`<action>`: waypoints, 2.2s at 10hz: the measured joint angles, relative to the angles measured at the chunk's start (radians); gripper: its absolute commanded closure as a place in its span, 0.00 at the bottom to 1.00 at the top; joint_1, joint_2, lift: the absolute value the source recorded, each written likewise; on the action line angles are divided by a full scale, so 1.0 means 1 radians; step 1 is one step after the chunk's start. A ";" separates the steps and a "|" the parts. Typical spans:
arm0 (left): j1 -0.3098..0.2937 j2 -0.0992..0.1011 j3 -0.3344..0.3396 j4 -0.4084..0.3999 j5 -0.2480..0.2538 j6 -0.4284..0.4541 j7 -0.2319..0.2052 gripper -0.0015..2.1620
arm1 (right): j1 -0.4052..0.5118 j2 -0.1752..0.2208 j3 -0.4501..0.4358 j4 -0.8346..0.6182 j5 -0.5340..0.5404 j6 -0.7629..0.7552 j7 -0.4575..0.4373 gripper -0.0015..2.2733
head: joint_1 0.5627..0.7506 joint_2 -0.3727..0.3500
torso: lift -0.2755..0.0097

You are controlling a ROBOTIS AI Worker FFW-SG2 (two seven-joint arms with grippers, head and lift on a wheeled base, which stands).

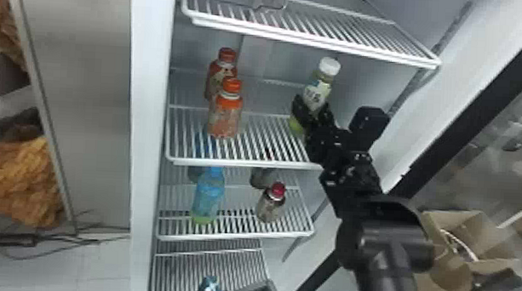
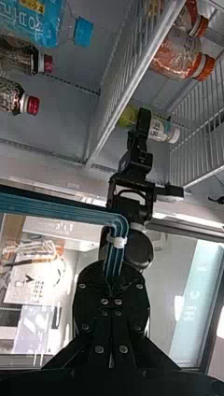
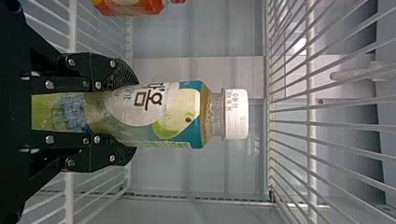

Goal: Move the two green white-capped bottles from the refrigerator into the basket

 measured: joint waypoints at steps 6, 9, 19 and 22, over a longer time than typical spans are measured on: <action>0.005 -0.003 0.004 0.000 -0.002 0.000 -0.002 0.56 | 0.316 0.004 -0.059 -0.447 -0.121 0.168 0.054 0.45 | 0.70 0.03 | 0.95; 0.006 -0.002 0.005 0.000 -0.003 0.001 -0.001 0.56 | 0.466 0.022 -0.085 -0.651 -0.179 0.283 0.085 0.45 | 0.70 0.03 | 0.95; 0.002 -0.001 0.006 0.000 -0.008 0.003 -0.001 0.56 | 0.840 0.109 -0.165 -0.999 -0.254 0.705 0.181 0.45 | 0.70 0.03 | 0.95; 0.005 0.000 0.008 0.000 -0.008 0.003 -0.001 0.56 | 0.900 0.120 -0.178 -1.073 -0.266 0.870 0.179 0.45 | 0.70 0.03 | 0.95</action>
